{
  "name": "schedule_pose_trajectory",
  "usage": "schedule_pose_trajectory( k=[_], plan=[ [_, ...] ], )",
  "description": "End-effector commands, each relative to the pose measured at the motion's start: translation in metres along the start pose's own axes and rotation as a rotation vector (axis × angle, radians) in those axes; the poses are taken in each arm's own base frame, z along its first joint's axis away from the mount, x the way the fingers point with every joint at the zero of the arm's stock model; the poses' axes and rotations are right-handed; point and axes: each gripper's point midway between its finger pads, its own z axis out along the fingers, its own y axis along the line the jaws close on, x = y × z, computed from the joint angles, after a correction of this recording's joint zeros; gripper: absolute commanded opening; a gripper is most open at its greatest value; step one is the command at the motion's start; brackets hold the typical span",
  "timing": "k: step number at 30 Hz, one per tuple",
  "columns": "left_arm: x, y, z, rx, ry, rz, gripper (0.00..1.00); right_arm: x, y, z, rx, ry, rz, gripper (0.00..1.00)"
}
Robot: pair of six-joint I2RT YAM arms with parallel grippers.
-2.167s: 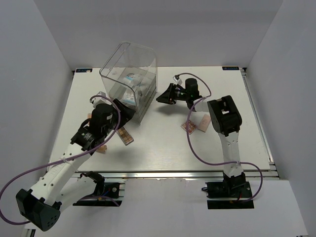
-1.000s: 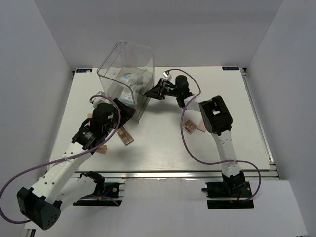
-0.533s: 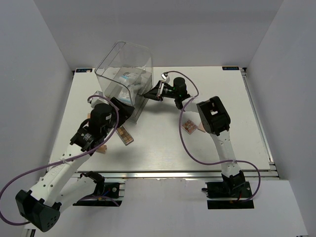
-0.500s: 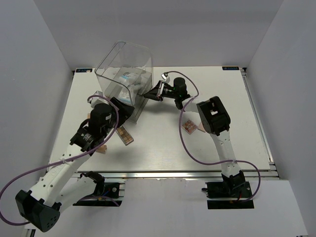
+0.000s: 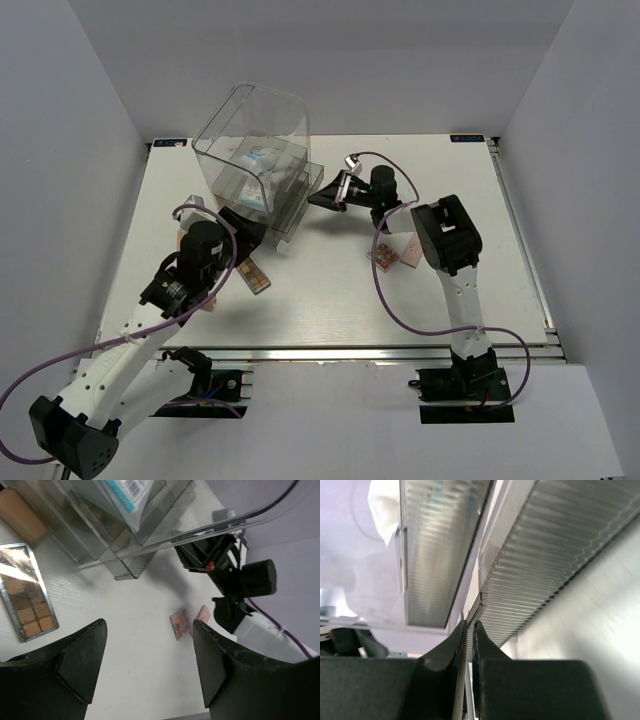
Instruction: Organize the makeup
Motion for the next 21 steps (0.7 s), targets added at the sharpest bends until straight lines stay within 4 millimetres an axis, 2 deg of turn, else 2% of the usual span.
schedule_pose_trajectory(
  k=[1, 5, 10, 16, 19, 21],
  plan=[
    [0.002, 0.014, -0.002, -0.03, -0.018, -0.002, 0.79, -0.009, 0.024, -0.025, -0.048, -0.022, -0.125, 0.03],
    [0.014, 0.038, -0.001, -0.109, 0.014, 0.003, 0.79, -0.003, 0.02, -0.041, -0.03, -0.006, -0.143, 0.07],
    [0.028, 0.069, 0.002, -0.225, 0.044, 0.022, 0.79, -0.001, 0.02, -0.046, -0.011, 0.009, -0.176, 0.11],
    [0.046, 0.097, 0.008, -0.328, 0.112, 0.088, 0.79, -0.005, 0.02, -0.052, 0.004, 0.028, -0.213, 0.15],
    [0.057, 0.111, 0.013, -0.382, 0.155, 0.13, 0.8, -0.006, 0.02, -0.056, 0.012, 0.043, -0.237, 0.2],
    [0.062, 0.117, 0.018, -0.405, 0.176, 0.152, 0.81, -0.005, 0.021, -0.058, 0.016, 0.054, -0.25, 0.28]
  ],
)
